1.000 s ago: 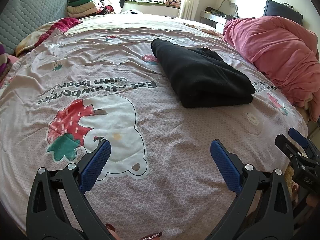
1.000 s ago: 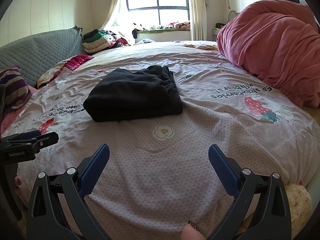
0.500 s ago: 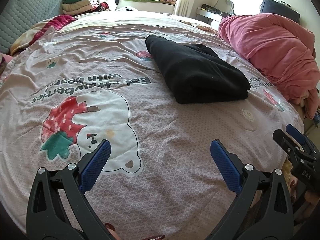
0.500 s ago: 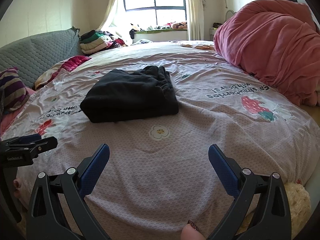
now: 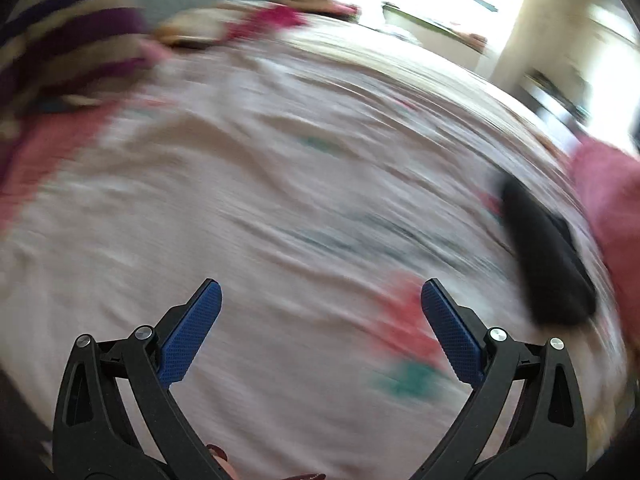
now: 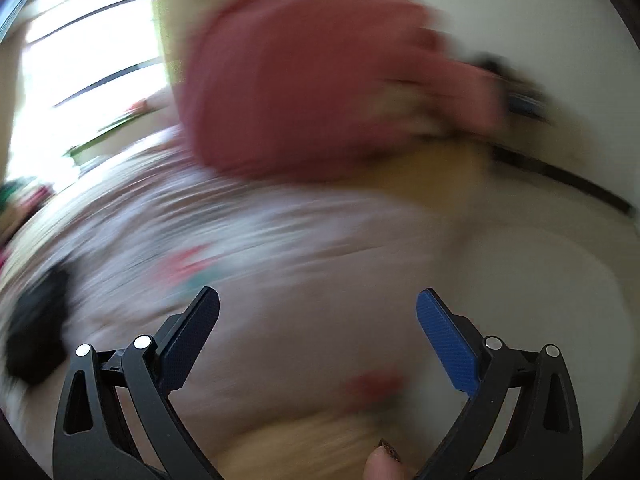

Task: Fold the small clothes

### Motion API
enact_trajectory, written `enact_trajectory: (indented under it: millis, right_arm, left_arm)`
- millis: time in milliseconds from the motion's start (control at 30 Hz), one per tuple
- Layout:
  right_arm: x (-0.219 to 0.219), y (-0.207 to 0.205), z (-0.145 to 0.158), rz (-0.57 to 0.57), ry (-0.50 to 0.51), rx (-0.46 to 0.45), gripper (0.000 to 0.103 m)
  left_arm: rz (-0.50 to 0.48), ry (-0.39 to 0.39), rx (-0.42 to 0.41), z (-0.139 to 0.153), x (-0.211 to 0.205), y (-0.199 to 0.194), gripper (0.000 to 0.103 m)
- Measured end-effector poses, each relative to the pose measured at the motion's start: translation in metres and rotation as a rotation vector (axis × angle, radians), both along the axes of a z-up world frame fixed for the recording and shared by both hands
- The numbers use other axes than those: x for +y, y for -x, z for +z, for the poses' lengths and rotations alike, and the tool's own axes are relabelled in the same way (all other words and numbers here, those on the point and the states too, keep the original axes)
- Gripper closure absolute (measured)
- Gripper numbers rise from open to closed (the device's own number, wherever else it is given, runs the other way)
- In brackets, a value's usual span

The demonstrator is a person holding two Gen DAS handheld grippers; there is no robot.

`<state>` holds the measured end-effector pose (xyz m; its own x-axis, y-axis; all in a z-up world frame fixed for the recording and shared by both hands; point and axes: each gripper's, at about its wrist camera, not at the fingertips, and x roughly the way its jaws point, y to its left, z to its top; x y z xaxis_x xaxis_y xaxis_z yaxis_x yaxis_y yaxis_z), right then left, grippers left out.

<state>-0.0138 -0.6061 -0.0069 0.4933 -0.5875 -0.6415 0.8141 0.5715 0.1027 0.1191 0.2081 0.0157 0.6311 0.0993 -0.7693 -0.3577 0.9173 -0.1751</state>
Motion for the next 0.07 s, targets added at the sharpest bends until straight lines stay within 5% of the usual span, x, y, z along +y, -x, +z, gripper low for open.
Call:
enact_trajectory:
  millis: [67]
  right_arm:
    - [-0.059,0.018,-0.014,-0.138,-0.026,0.044,0.005]
  left_arm:
    - [0.112,-0.032,0.013,0.003,0.052,-0.003,0.009]
